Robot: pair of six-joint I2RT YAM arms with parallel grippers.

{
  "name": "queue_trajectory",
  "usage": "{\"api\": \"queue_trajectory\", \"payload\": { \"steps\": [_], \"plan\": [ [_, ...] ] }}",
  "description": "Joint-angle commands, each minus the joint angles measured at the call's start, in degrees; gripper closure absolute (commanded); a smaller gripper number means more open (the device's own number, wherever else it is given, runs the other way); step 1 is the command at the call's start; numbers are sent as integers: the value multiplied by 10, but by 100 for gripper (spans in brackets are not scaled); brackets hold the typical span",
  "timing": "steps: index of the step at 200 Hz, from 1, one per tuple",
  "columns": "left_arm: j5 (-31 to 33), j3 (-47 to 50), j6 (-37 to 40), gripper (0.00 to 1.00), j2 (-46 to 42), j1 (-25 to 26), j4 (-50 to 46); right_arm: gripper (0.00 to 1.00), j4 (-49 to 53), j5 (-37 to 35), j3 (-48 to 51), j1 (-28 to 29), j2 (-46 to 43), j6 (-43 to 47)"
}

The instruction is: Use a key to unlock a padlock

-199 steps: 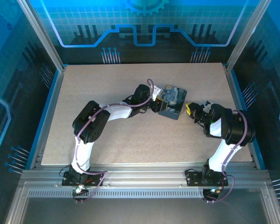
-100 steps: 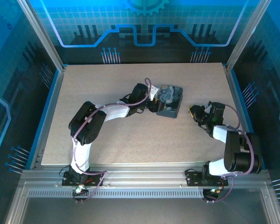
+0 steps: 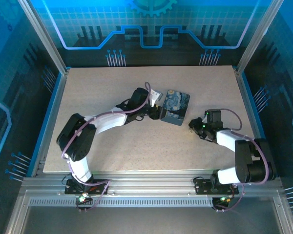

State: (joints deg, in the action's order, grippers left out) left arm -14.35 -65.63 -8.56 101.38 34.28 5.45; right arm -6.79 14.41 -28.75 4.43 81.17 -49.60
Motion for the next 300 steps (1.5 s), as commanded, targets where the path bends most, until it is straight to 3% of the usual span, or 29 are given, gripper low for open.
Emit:
{"api": "queue_trajectory", "payload": {
  "steps": [1, 76, 178, 223, 246, 300],
  "plan": [
    [40, 35, 9, 41, -56, -1, -23, 100, 6, -18, -31, 34, 34, 26],
    [135, 203, -30, 40, -230, -2, -39, 100, 11, -43, -158, 145, 143, 77],
    [194, 281, -48, 40, -366, -13, -110, 100, 97, -72, -522, 288, 390, 113],
    [210, 298, -46, 39, -411, -19, -135, 100, 99, -71, -476, 300, 308, 139],
    [204, 305, -48, 38, -427, -33, -141, 100, 159, -65, -451, 302, 252, 190],
    [186, 313, -58, 37, -410, -57, -138, 97, 240, -59, -391, 335, 224, 241]
  ]
}}
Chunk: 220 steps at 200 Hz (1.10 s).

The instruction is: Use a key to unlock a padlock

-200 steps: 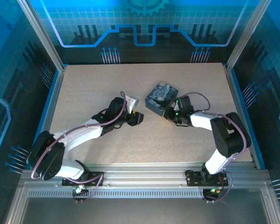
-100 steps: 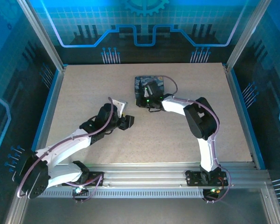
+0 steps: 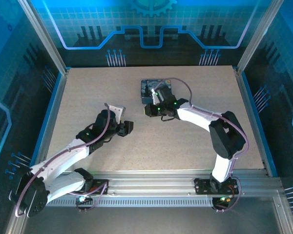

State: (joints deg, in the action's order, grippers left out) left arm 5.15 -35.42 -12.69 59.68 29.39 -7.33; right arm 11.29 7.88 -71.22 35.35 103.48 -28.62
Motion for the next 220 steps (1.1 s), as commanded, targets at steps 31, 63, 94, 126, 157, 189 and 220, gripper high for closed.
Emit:
{"api": "queue_trajectory", "payload": {
  "steps": [31, 63, 94, 126, 157, 189, 220],
  "plan": [
    [-15, 10, -22, 37, 17, -13, -15, 95, 88, -52, 35, 53, 14, 13],
    [-18, 14, -25, 37, 17, -13, -17, 86, 125, -128, 14, 67, 28, -4],
    [-12, 15, -21, 37, 16, -13, -25, 61, 144, -185, 15, 69, 5, -13],
    [-13, 13, -20, 36, 14, -16, -26, 48, 162, -216, 19, 63, -21, -7],
    [-13, 2, -10, 36, 14, -20, -30, 45, 161, -227, 41, 47, -67, -3],
    [-14, -13, 9, 29, 13, -41, -36, 39, 137, -234, 101, 1, -172, 15],
    [3, 1, 32, 2, 5, -96, 17, 26, 113, -279, 175, -69, -295, 43]
  ]
}}
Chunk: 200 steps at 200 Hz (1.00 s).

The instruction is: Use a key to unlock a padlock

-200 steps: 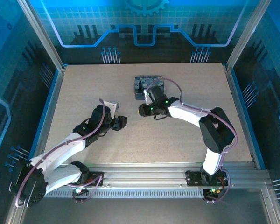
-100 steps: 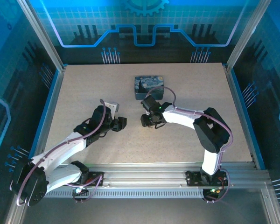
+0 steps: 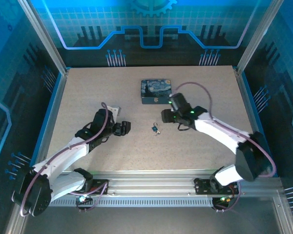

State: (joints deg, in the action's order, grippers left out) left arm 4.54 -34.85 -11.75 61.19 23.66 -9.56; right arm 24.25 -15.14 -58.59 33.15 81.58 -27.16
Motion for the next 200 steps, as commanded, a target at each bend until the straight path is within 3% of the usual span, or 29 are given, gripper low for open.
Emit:
{"api": "queue_trajectory", "payload": {
  "steps": [1, 21, 56, 91, 141, 165, 191, 200],
  "plan": [
    [9, -4, 23, 2, -10, -42, 43, 25, -18, -51, 51, -50, -80, 29],
    [36, 19, 31, 1, -16, -77, 105, 0, -44, -72, 103, -107, -149, 49],
    [86, 39, 88, 1, 9, -117, 176, 0, -122, -75, 183, -218, -230, 100],
    [97, 127, 189, 1, 44, -126, 345, 0, -372, -70, 348, -252, -279, 189],
    [47, 209, 149, 1, 117, -184, 598, 0, -609, -15, 421, -261, -179, 205],
    [25, 219, 139, 1, 178, -202, 691, 0, -670, -13, 422, -263, -113, 236],
    [27, 222, 143, 1, 299, -207, 829, 0, -731, -10, 426, -272, -74, 251],
    [26, 226, 145, 1, 299, -206, 841, 0, -768, -6, 431, -280, -43, 243]
  ]
}}
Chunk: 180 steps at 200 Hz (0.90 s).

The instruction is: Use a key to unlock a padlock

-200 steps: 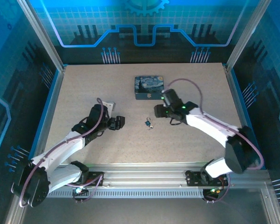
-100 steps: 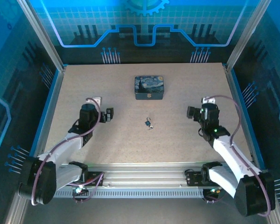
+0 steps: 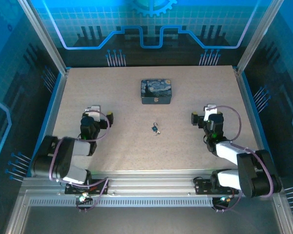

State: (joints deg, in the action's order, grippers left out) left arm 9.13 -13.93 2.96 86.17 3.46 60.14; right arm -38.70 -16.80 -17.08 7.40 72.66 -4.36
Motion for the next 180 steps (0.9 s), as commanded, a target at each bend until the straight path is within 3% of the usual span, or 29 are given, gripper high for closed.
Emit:
{"api": "queue_trajectory", "payload": {
  "steps": [1, 30, 42, 180],
  "plan": [
    [-19, 17, -4, 1, 47, -4, 139, 0, -142, 10, 16, -23, 51, 15],
    [-8, -42, -7, 1, 30, -4, 2, 0, -144, 39, -23, -31, 129, 20],
    [-13, -68, -11, 1, 27, -7, -53, 0, -52, 43, -69, -31, 129, 19],
    [-9, -77, -23, 1, 29, -16, -63, 0, -63, 43, -68, -23, 136, 32]
  ]
}}
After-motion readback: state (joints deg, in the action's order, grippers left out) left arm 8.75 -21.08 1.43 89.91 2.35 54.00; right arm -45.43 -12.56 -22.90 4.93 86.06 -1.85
